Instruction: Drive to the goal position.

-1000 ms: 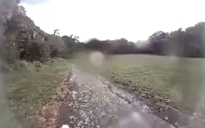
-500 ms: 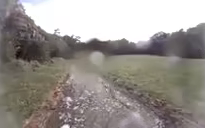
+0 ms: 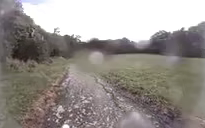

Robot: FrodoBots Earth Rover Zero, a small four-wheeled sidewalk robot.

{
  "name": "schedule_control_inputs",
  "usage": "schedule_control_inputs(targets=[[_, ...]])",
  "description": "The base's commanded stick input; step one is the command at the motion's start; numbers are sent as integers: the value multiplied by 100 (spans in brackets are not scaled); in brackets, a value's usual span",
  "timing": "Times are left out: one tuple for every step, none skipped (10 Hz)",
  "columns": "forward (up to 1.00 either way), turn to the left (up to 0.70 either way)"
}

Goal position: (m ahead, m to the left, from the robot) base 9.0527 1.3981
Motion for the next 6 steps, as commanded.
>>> schedule_control_inputs(targets=[[70, 35], [70, 26], [70, 3], [70, 0], [70, 0], [70, 0]])
